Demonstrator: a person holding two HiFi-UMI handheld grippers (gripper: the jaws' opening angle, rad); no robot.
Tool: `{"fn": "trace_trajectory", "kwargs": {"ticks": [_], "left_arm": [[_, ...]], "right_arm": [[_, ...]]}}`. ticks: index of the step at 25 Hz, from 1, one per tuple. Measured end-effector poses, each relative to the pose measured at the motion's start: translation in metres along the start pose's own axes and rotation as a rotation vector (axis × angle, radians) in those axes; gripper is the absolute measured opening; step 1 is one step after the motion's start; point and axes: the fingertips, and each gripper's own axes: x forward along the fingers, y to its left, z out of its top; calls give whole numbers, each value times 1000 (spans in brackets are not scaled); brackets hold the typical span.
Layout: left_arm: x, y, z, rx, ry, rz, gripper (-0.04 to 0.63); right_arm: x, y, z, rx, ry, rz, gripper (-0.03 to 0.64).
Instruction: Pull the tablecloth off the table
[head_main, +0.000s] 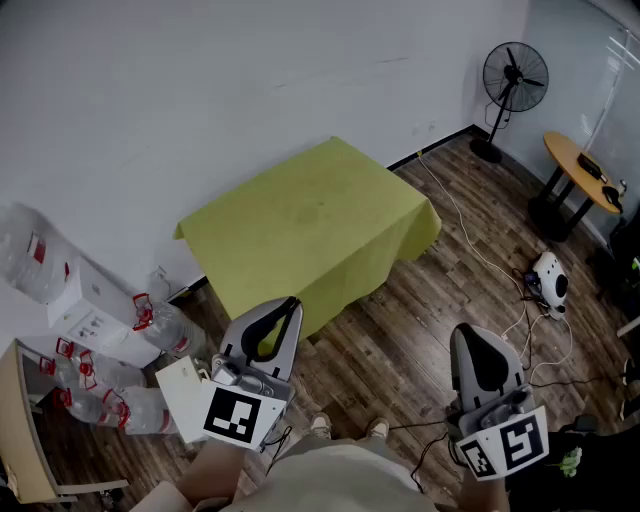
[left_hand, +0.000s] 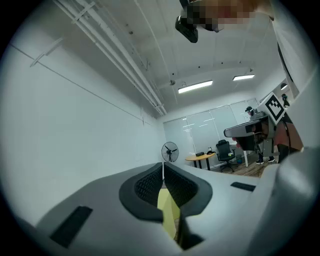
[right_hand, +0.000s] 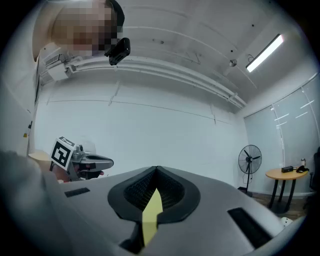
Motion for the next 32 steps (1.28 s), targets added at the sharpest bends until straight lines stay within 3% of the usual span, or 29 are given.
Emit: {"fn": "trace_trajectory", "kwargs": {"ticks": [6, 13, 18, 20, 23, 24, 25, 26, 32], "left_arm": [[14, -25, 2, 19, 13, -9, 27], [34, -54, -2, 5, 44, 6, 27], [50, -77, -20, 52, 88, -6, 26], [54, -85, -19, 25, 77, 10, 27], [54, -82, -10, -83, -12, 107, 28], [55, -81, -7, -111, -35, 135, 103], [57, -81, -5, -124, -44, 152, 227], [60, -83, -4, -123, -43, 159, 244], [77, -97, -15, -122, -14, 147, 244]], "right_arm": [[-15, -25, 0, 42, -42, 0, 28], [-26, -60, -15, 48, -9, 17, 28], [-37, -84, -26, 31, 1, 54, 28], [-42, -93, -29, 28, -4, 66, 28], [-45, -114, -32, 61, -33, 45, 32], [-45, -120, -32, 72, -36, 44, 96], [-45, -126, -34, 80, -32, 49, 239], [-47, -132, -37, 83, -25, 52, 290], [-53, -157, -52, 60, 10, 40, 293]]}}
